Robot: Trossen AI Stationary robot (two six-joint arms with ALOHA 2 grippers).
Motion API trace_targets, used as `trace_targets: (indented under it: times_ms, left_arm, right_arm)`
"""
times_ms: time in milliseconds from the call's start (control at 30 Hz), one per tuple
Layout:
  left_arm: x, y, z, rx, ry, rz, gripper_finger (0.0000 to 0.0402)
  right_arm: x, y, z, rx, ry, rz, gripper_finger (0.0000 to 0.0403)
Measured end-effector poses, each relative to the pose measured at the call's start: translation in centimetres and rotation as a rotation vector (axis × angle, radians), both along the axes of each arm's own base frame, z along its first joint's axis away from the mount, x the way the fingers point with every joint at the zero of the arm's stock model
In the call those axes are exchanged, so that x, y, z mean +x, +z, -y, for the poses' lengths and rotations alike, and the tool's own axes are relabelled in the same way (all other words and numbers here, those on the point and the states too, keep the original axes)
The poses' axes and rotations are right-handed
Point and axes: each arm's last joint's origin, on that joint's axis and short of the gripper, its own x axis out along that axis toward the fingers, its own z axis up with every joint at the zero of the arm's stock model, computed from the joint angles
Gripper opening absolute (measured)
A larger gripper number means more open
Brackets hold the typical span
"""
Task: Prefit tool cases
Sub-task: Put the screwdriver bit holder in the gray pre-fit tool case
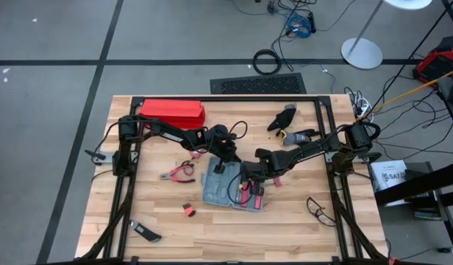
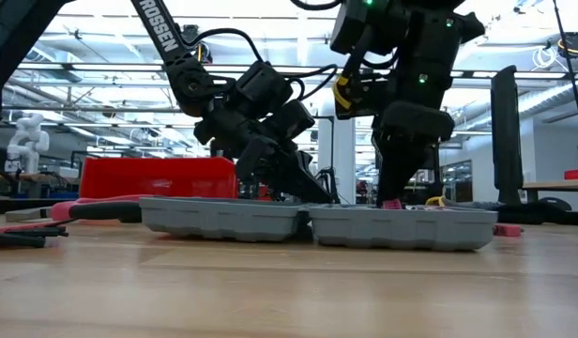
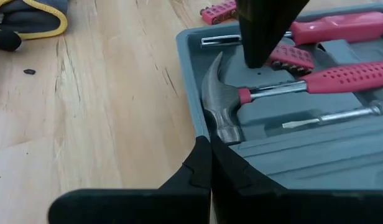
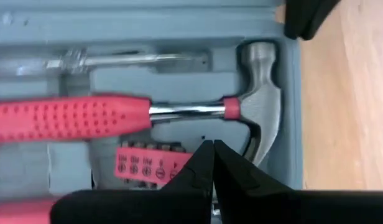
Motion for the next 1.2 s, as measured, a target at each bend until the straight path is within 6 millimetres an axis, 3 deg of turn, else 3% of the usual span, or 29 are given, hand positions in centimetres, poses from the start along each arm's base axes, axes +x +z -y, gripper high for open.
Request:
trace_targets:
  times_ms: [500,800,1200]
  left_arm:
    - [0.0,0.0,0.0,0.003,0.002,0.003,0.0000]
    - [0.0,0.0,0.0,0.003,0.002,0.003,0.0000]
    - [0.0,0.0,0.0,0.004,0.003,0.004,0.0000]
  right_arm:
    - [0.6,0.2,-0.3,-0.022,0.059,0.065,0.0000]
    - [-0.2,0.1,-0.4,-0.122,0.002,0.002,0.0000]
    - [0.2,-0.1,-1.1,0.018,0.047,0.026,0.0000]
